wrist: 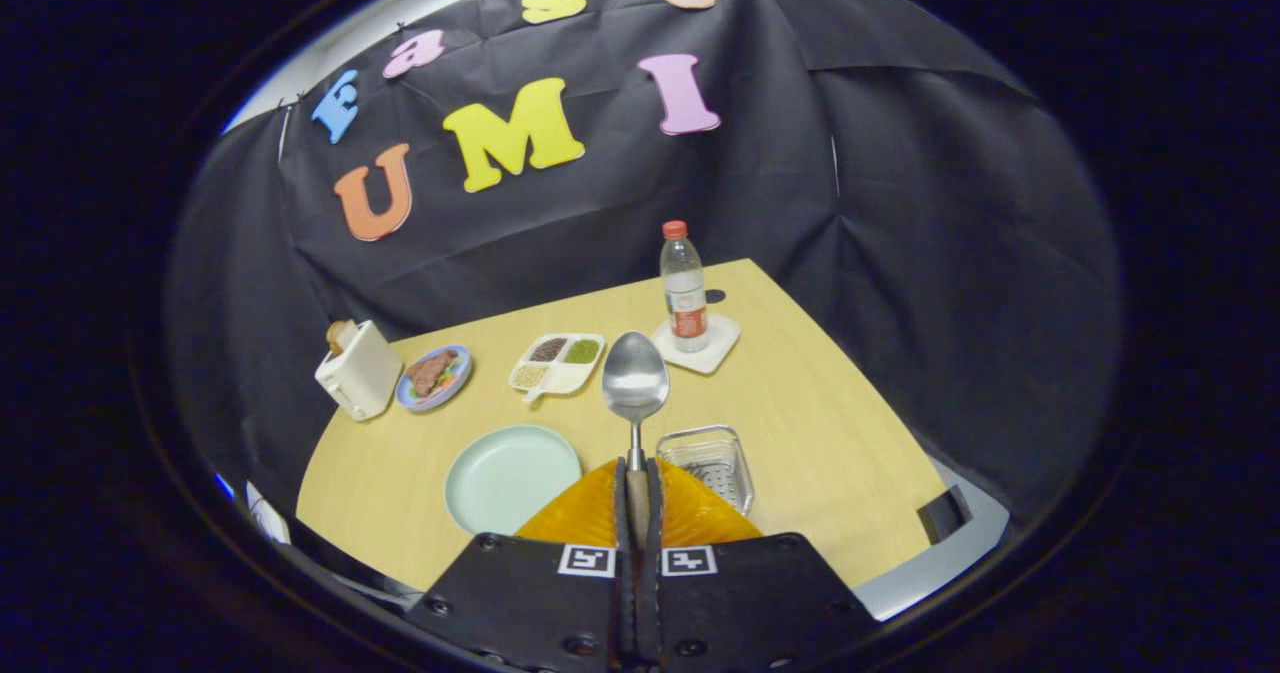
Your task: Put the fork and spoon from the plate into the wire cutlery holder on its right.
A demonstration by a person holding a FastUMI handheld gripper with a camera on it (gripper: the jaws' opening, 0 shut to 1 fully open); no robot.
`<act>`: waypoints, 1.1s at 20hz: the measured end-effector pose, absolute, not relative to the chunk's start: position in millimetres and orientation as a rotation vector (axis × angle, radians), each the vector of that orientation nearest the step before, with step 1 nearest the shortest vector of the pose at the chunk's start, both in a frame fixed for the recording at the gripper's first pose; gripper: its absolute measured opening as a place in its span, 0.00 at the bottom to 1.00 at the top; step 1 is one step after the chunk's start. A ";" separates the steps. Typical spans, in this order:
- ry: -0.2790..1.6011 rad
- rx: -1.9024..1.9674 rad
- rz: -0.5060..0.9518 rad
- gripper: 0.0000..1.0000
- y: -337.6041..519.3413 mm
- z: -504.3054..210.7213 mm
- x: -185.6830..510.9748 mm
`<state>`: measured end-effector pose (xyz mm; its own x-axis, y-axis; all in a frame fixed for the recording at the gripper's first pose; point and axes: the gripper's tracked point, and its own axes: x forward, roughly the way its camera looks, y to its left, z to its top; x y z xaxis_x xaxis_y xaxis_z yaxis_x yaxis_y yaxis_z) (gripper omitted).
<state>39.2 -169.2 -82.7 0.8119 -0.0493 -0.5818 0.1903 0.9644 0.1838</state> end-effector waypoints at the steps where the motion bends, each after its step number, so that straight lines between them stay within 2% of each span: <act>1: 0.622 0.241 -0.138 0.02 -179.0 -86.2 35.5; 10: 0.752 0.221 -0.149 0.02 -201.8 -148.1 34.5; 16: 0.716 0.219 -0.145 0.04 -198.1 -139.3 47.9; 19: 0.637 0.231 -0.143 0.65 -194.4 -117.1 50.8; 22: 0.561 0.237 -0.139 0.86 -183.3 -94.9 49.1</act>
